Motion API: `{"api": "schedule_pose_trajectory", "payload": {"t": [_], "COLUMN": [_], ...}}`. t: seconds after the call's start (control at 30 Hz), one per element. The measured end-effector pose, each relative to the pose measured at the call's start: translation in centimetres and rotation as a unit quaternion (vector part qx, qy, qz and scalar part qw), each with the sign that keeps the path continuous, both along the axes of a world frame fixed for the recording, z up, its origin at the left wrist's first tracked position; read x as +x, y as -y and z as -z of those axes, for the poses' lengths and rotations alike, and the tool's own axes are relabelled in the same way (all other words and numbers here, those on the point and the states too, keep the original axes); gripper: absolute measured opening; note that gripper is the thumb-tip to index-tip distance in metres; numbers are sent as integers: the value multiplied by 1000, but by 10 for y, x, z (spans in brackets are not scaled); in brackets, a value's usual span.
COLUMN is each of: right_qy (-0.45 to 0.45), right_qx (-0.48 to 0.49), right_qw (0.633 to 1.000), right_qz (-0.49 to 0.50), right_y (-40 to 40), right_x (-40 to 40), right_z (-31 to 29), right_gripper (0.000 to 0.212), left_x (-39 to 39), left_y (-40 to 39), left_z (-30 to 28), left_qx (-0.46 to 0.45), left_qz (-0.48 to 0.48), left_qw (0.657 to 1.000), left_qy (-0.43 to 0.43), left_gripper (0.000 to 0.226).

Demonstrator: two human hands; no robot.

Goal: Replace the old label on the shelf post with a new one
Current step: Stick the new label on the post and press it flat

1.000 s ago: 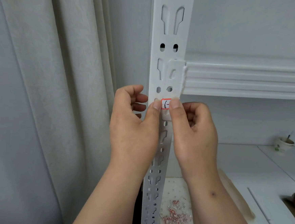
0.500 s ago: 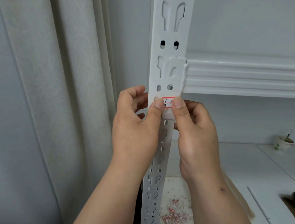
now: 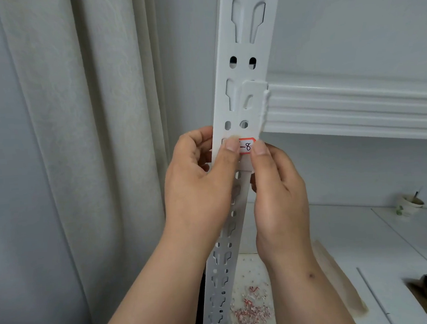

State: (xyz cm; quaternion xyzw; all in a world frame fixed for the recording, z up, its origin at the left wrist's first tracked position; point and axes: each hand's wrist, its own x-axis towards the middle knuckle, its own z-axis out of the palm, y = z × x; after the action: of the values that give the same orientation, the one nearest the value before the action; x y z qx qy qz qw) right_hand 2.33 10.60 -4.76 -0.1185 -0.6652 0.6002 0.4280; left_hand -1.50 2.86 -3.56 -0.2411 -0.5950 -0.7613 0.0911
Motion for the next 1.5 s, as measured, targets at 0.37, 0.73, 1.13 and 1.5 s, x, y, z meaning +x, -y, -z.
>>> {"api": "schedule_pose_trajectory", "payload": {"t": [0.37, 0.73, 1.13, 1.5], "right_qy": [10, 2, -4, 2], "right_qx": [44, 109, 24, 71], "right_qw": [999, 994, 1000, 997], "right_qz": [15, 11, 0, -8], "right_y": [0, 1, 6, 6], "right_x": [-3, 0, 0, 3], "right_z": [-2, 6, -5, -1], "right_gripper": [36, 35, 35, 30], "left_x": [-2, -1, 1, -4], "left_y": [0, 0, 0, -1], "left_z": [0, 6, 0, 6], "left_qx": [32, -2, 34, 53], "left_qz": [27, 9, 33, 40], "left_qw": [999, 1000, 998, 997], "left_qy": [17, -11, 28, 25], "left_gripper": [18, 32, 21, 22]}}
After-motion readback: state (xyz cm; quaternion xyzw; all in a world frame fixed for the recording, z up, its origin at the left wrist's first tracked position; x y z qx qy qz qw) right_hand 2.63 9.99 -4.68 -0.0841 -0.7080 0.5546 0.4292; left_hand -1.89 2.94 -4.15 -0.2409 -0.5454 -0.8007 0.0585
